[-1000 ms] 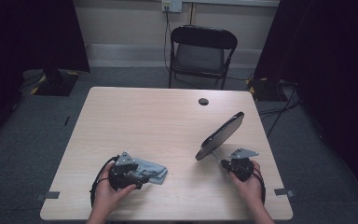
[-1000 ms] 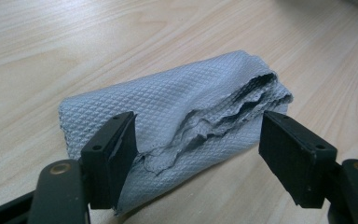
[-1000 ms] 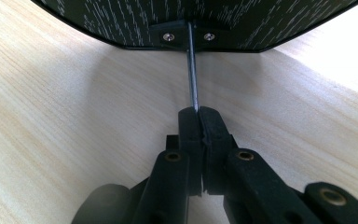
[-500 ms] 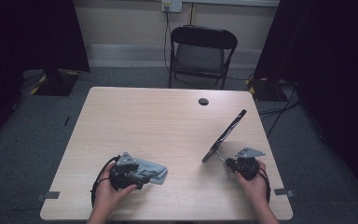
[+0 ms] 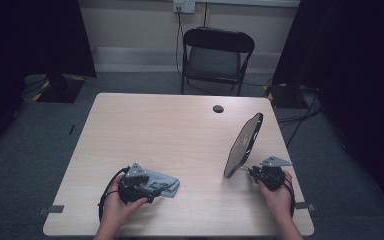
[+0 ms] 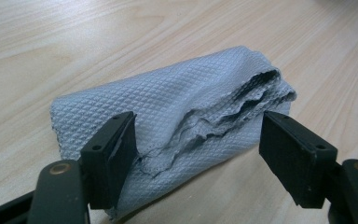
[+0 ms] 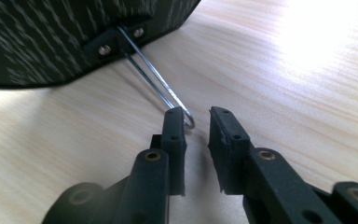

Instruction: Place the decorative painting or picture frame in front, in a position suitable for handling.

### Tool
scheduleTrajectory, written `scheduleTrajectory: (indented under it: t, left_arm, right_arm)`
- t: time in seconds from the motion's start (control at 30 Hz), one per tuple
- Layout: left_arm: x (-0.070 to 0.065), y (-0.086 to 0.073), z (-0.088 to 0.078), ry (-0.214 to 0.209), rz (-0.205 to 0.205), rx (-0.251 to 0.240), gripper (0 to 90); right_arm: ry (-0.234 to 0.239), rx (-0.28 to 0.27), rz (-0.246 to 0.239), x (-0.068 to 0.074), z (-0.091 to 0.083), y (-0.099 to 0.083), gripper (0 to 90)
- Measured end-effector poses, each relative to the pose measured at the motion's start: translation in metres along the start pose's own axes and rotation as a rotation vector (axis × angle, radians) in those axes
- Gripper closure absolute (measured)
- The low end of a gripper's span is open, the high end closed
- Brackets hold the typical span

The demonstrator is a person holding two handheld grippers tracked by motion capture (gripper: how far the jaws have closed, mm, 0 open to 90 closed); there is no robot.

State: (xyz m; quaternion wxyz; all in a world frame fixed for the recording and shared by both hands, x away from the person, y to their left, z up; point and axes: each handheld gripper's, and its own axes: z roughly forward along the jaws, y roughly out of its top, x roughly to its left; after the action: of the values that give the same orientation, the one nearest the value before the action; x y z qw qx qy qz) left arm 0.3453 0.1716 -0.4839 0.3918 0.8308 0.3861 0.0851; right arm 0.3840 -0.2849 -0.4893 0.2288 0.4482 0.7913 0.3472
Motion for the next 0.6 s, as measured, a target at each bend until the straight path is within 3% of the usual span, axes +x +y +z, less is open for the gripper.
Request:
scheduleTrajectory:
  t: [0.07, 0.17, 0.2, 0.3, 0.37, 0.6]
  left_arm:
    - [0.0, 0.0, 0.0, 0.0, 0.0, 0.001, 27.4]
    - [-0.001, 0.001, 0.0, 0.0, 0.0, 0.003, 27.3]
    - [-0.001, 0.001, 0.0, -0.004, 0.006, 0.008, 27.2]
    - [-0.003, 0.002, 0.001, -0.005, 0.008, 0.006, 27.3]
    - [-0.005, 0.002, 0.002, -0.011, 0.009, 0.007, 27.3]
    - [-0.007, 0.003, 0.004, -0.021, 0.014, 0.01, 27.2]
  right_arm:
    - [0.044, -0.019, 0.017, 0.006, -0.008, -0.001, 69.7]
    - [0.067, -0.023, 0.007, 0.015, -0.015, -0.001, 64.5]
    - [0.093, -0.028, 0.004, 0.024, -0.021, -0.001, 57.8]
    - [0.104, -0.04, 0.006, 0.033, -0.027, 0.002, 51.1]
    - [0.119, -0.067, 0.01, 0.047, -0.037, 0.007, 44.5]
    - [0.129, -0.132, 0.035, 0.066, -0.05, 0.021, 38.7]
